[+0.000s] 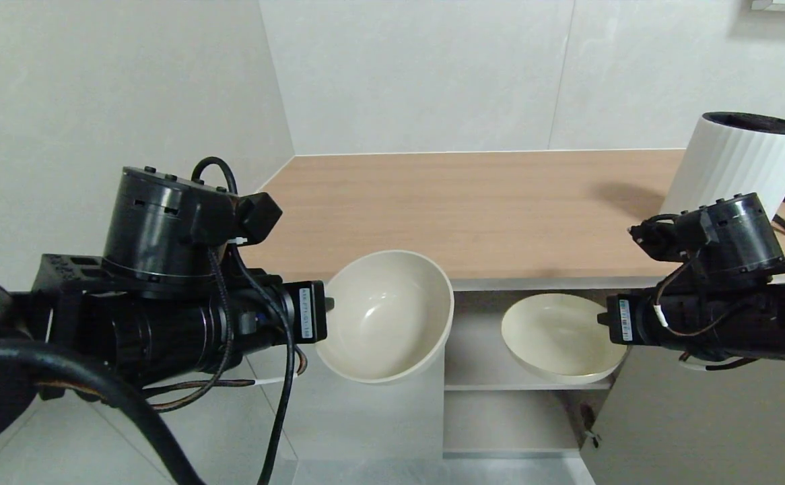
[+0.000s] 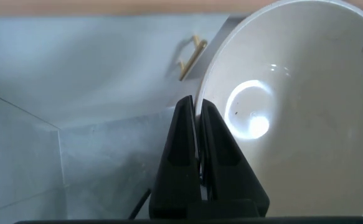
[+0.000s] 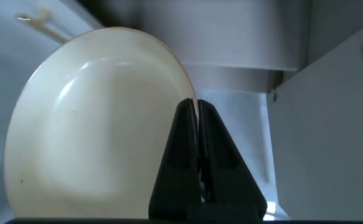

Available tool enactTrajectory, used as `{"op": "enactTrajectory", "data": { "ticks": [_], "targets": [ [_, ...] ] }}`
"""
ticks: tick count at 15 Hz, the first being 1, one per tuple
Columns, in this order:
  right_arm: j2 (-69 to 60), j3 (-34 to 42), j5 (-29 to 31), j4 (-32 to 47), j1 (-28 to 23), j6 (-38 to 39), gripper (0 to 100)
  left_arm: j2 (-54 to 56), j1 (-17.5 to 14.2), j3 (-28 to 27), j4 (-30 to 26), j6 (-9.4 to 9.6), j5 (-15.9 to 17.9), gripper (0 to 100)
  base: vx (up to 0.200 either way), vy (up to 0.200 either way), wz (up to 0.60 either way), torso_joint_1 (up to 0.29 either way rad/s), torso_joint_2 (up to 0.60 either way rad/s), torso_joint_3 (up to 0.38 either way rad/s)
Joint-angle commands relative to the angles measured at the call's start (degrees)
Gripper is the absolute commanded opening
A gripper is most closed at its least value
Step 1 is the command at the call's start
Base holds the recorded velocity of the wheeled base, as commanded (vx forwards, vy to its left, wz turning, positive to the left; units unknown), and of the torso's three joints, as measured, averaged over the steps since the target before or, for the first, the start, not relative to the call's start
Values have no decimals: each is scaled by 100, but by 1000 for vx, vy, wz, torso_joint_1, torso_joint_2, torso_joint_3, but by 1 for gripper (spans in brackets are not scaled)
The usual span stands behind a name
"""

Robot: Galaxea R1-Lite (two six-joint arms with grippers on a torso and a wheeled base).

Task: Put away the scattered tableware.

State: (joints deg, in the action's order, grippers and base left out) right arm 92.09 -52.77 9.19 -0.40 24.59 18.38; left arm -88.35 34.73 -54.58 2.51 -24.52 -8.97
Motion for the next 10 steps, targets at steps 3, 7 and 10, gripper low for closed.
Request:
{"op": "enactTrajectory", "data": {
  "ticks": [3,7,10],
  "targets": [
    [371,4,4,-48,-33,-1,0,-34,-1,70,-14,122,115,0,0,0,0,-176,471,276],
    [653,4,21,-127,-42,-1,0,-51,-1,123,-5,210,141,0,0,0,0,-166,469,295],
    [837,83,30,-338,-42,-1,0,-86,-1,123,-5,210,141,0,0,0,0,-150,455,313]
  ]
}}
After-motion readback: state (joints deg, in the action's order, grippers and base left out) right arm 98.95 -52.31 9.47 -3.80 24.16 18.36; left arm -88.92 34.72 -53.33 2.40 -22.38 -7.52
